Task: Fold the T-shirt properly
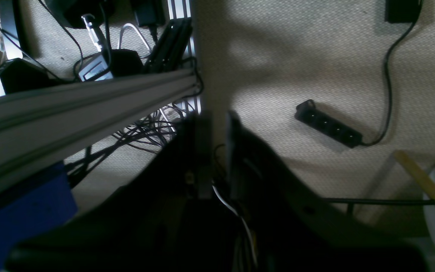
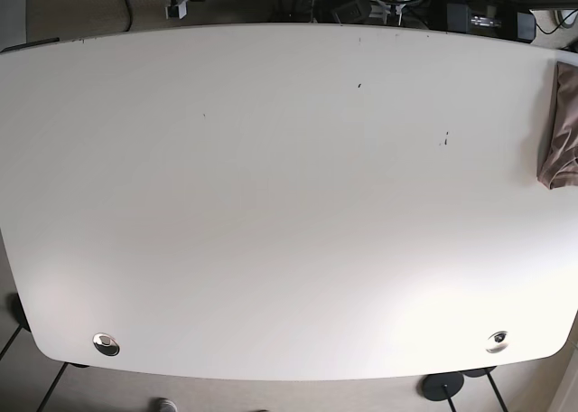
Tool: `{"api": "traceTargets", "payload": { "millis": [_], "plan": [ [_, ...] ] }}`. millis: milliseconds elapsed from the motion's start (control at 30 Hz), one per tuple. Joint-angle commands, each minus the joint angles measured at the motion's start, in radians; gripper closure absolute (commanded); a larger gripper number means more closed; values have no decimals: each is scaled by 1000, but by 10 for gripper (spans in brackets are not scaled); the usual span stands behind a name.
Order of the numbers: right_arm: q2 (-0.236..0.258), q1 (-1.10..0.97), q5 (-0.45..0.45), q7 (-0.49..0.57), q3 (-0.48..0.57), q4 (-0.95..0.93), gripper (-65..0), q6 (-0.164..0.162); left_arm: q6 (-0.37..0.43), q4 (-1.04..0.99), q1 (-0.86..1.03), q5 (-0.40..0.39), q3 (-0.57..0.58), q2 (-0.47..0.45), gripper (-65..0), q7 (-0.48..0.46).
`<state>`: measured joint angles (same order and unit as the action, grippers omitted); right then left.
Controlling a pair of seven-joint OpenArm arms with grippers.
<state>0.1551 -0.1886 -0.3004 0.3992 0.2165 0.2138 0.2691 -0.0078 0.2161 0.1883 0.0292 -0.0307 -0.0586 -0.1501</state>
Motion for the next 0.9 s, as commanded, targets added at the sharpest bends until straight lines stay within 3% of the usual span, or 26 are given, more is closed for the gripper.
{"api": "traceTargets", "payload": {
  "millis": [33,900],
  "plan": [
    [11,4,-5,16,2,-5,-57,5,0,-7,6,-5,0,-1,-406,-10],
    [19,1,-4,9,5,-1,-55,3,4,-5,20,0,-1,-5,-403,-28]
  ]
}}
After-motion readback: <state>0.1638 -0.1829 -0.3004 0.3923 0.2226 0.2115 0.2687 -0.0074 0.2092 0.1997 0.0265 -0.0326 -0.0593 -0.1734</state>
